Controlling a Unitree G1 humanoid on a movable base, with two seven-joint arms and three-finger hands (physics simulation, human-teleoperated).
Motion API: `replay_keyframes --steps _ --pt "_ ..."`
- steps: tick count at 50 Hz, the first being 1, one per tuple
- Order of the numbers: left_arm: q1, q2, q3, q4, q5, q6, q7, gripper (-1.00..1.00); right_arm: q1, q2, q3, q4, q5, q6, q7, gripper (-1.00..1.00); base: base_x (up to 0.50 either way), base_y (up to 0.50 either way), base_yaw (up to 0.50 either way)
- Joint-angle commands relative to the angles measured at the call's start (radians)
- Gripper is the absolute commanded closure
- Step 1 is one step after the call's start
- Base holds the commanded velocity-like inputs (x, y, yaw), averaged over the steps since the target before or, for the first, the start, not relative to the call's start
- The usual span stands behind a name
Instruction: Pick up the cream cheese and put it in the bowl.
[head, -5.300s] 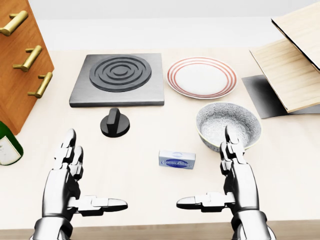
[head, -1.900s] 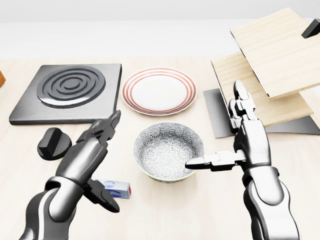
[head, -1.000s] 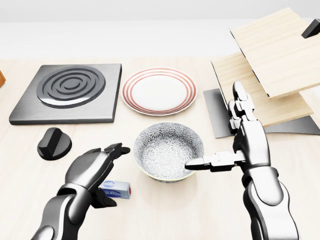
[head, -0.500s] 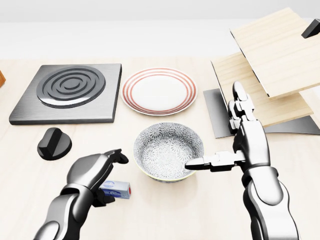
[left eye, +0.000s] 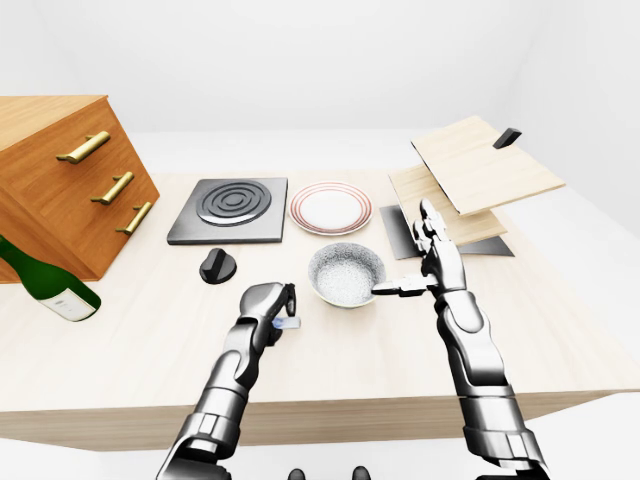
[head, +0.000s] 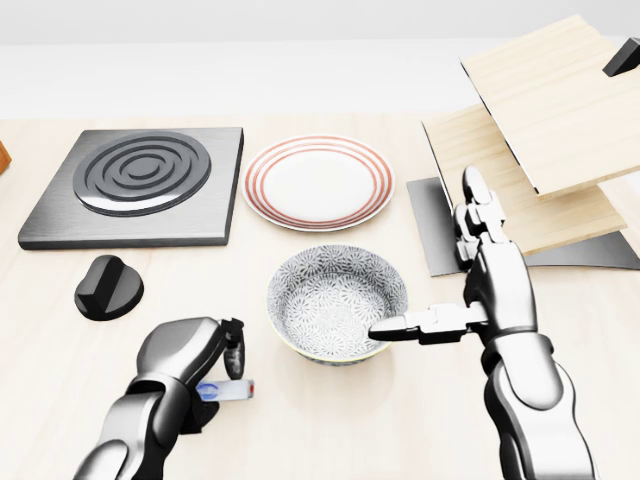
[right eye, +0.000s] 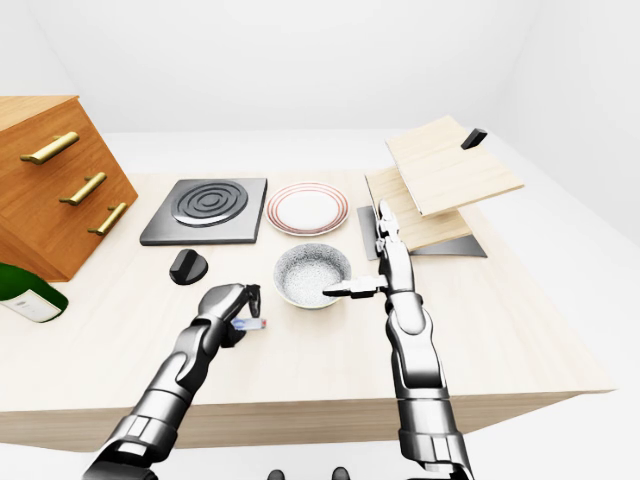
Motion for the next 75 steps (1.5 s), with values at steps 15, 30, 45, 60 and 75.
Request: replay_keyframes --steps 15,30,45,60,75 --pt "0.099 -0.016 0.042 -0.510 -0.014 0.089 -0.166 1.00 -0.015 0.003 0.007 0.021 0.004 0.000 -0.006 -1.00 0.00 0.00 0.00" --pt "0.072 -0.060 0.036 -0.861 0.073 0.097 -0.378 1.00 -0.017 0.002 0.006 0.032 0.003 0.000 -0.006 -1.00 0.00 0.00 0.00" --pt "-0.222 -0.174 -0.029 -0.673 0.109 0.097 -0.349 1.00 -0.010 -0.003 -0.002 0.025 0.010 0.000 0.000 -1.00 0.00 0.00 0.00" --pt "-0.497 -0.248 -0.045 -0.223 0.056 0.097 -0.141 1.00 -0.001 -0.005 -0.005 0.007 0.015 0.000 0.002 -1.00 0.00 0.00 0.00" --pt "-0.557 -0.278 -0.064 0.052 0.045 0.097 0.009 1.00 0.002 -0.008 -0.012 0.000 0.026 0.000 0.004 -1.00 0.00 0.00 0.00"
